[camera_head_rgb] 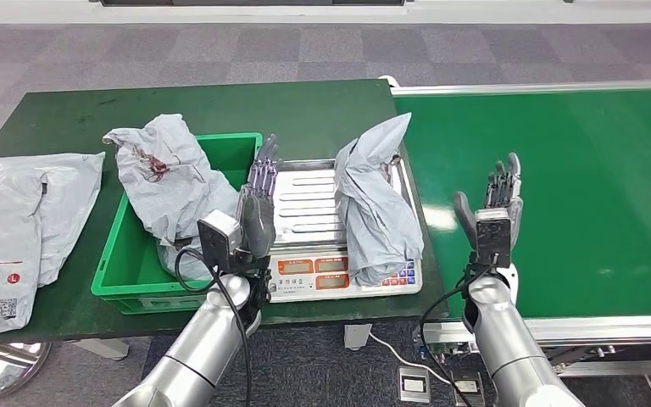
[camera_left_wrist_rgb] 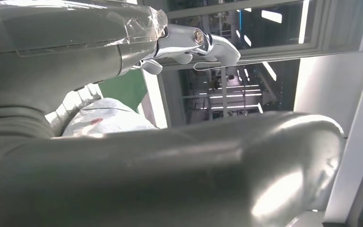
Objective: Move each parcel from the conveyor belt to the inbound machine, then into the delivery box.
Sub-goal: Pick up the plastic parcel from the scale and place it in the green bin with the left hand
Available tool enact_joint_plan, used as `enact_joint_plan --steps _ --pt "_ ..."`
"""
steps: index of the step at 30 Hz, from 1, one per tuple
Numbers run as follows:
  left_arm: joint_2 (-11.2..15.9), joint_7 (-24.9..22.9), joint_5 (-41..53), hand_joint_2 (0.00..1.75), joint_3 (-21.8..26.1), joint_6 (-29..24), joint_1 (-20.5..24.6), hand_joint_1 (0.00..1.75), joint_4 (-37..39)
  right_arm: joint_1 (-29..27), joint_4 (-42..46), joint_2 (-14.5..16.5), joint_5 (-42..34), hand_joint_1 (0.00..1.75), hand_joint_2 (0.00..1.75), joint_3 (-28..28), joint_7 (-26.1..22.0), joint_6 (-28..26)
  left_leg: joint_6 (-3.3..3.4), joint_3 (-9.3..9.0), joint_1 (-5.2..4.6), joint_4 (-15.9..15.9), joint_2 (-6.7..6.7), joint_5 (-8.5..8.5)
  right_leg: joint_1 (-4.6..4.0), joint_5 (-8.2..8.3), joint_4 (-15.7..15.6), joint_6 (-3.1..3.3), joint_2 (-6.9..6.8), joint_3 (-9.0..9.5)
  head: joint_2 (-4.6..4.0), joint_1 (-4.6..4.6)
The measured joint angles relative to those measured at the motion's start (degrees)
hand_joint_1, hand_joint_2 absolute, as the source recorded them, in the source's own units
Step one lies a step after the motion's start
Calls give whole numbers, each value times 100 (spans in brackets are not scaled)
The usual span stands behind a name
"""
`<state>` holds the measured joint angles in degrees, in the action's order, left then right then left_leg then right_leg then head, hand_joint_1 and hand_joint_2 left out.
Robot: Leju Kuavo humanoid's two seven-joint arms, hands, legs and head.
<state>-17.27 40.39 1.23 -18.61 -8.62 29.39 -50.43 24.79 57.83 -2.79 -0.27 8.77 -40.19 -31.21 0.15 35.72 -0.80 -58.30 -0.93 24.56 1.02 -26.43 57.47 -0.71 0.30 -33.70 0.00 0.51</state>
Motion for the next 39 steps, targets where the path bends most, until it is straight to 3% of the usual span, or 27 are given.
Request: enact_joint_plan --steps 2,6,11,15,18,21,26,29,39 --pt "4 0 2 175 -8 -5 -3 0 -40 -104 160 -21 -9 0 175 -66 0 -19 0 -1 0 0 4 0 0 0 -1 0 1 -1 0 1" --pt "36 -2 9 175 -78 -65 -47 0 -169 -436 449 -38 -78 0 175 -350 1 -31 1 -5 1 0 -11 -1 -1 -3 -1 -1 -10 7 0 1" --pt "131 -1 42 175 -274 -400 -71 0 -513 -961 796 35 163 0 175 -1122 1 645 -5 -1 1 0 -15 5 -1 -6 0 -2 -11 7 0 0" --pt "140 0 179 175 -569 -618 22 0 -849 -1118 857 116 413 0 175 -1296 -2 116 -2 -1 1 0 -13 6 -1 -8 -2 -2 -8 6 0 0" --pt "14 -82 501 175 -941 -502 371 0 -534 -1159 875 211 209 0 175 -1293 1 227 0 -2 1 0 -16 6 0 -9 -3 -2 -15 9 0 -1" --pt "-197 -689 878 175 -1622 -415 928 0 523 -1168 894 310 206 0 175 -1206 -1 411 1 -5 -1 -1 -9 6 1 -4 -3 -4 -8 13 0 -1" --pt "-335 -1692 1161 175 -2541 -401 1405 0 1579 -1190 908 378 203 0 175 -1075 0 490 1 -7 -2 -1 3 6 1 -1 -2 -6 4 10 0 -1" --pt "-347 -2602 1339 175 -3076 -331 1551 0 1889 -1191 908 390 199 0 175 -994 0 588 0 -7 -2 -1 3 6 1 -2 -1 -5 4 10 0 -1" --pt "-367 -4555 1750 175 -4499 -395 1905 0 2572 -1197 907 444 191 0 175 -851 0 764 0 -8 -1 1 1 7 0 -6 -1 -3 3 14 0 -1"
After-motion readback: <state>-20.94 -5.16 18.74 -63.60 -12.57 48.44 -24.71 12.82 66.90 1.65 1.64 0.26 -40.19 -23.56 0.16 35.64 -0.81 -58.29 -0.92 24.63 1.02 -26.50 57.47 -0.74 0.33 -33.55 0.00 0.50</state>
